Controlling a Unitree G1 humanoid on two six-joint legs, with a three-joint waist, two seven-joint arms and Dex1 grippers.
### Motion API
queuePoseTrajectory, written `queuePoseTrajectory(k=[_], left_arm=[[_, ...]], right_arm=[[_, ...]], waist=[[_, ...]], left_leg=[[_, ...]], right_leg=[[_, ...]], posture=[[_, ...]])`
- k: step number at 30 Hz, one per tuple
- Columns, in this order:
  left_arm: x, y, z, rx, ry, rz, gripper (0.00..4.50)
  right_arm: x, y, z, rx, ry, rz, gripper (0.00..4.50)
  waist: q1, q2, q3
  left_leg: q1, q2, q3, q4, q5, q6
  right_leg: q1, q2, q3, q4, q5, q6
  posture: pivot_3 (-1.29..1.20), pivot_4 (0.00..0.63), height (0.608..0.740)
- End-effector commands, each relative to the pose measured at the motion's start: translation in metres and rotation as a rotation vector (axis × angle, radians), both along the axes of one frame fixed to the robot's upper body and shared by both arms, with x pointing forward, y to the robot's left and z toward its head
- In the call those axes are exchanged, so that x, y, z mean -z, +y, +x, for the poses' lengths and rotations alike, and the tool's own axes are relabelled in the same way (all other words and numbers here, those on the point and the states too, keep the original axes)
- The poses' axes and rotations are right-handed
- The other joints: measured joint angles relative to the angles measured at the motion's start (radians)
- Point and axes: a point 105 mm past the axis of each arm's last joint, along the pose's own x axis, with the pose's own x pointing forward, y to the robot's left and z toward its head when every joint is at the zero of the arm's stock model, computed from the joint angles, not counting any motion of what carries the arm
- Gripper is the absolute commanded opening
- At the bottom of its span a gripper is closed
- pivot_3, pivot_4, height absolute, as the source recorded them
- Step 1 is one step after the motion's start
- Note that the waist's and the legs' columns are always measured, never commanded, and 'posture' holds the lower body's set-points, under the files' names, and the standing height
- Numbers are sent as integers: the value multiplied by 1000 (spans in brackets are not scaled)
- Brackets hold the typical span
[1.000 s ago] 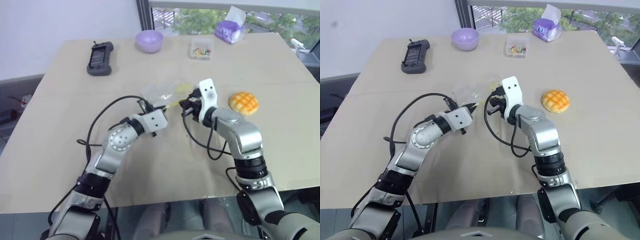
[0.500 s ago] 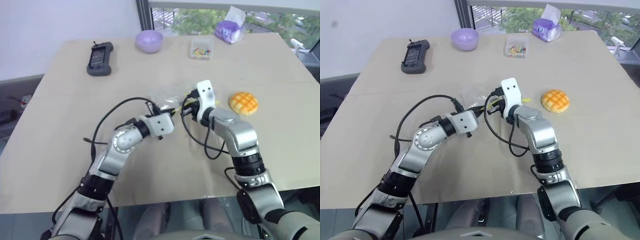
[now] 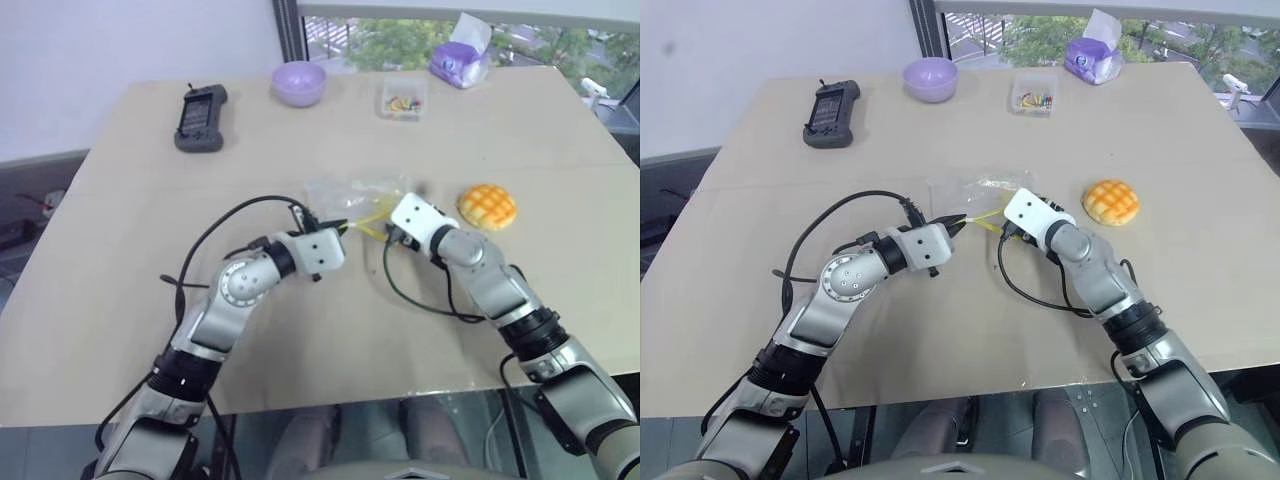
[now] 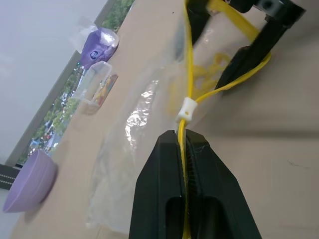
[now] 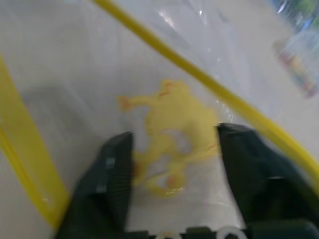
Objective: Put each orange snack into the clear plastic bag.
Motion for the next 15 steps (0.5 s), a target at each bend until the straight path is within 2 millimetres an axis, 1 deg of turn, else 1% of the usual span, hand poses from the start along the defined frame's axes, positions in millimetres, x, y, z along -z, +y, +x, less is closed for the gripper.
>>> queuePoseTrajectory(k=[1, 4, 6, 8, 10, 13, 14, 15], left_arm=[[-16, 5, 4, -38, -73, -12, 0], [-16, 7, 7, -60, -80, -8, 0], [-17, 8, 10, -79, -86, -3, 0], [-17, 11, 13, -109, -93, 2, 0], [-18, 15, 17, -148, -101, 5, 0], [-18, 22, 22, -201, -107, 12, 0], [-18, 24, 23, -216, -109, 14, 0], [-18, 26, 24, -234, -109, 12, 0]], right_arm=[[0, -9, 2, -4, -69, -84, 4447], [-7, 2, -7, -89, -89, -88, 4447], [-8, 6, -17, -160, -80, -100, 4447], [-14, 7, -29, -211, -54, -46, 4447], [-27, 7, -40, -248, -26, 55, 4447], [-47, 0, -49, -254, 12, 184, 4447], [-52, -5, -51, -246, 25, 216, 4447], [-57, -13, -51, -220, 43, 261, 4447]], waist=[[0, 0, 0], [2, 0, 0], [3, 0, 0], [7, 0, 0], [9, 0, 0], [9, 0, 0], [9, 0, 0], [10, 0, 0]], left_leg=[[0, 0, 0, 0, 0, 0], [0, 0, 0, 0, 0, 0], [0, 0, 0, 0, 0, 0], [-1, 0, 0, 0, 0, 0], [-1, 0, 0, 0, 0, 0], [0, 0, 0, 0, 0, 0], [0, 0, -1, 1, 0, 0], [0, 0, -1, 1, 0, 0]], right_leg=[[0, 0, 0, 0, 0, 0], [0, 0, 0, 0, 0, 0], [0, 0, 0, 0, 0, 0], [0, 0, 0, 0, 0, 0], [0, 0, 0, 0, 0, 0], [0, 0, 0, 0, 0, 0], [1, 0, 0, 0, 0, 0], [1, 0, 0, 0, 0, 0]], posture=[[0, 150, 740], [0, 150, 740], [0, 150, 740], [0, 150, 740], [0, 150, 740], [0, 150, 740], [0, 150, 740], [0, 150, 740]])
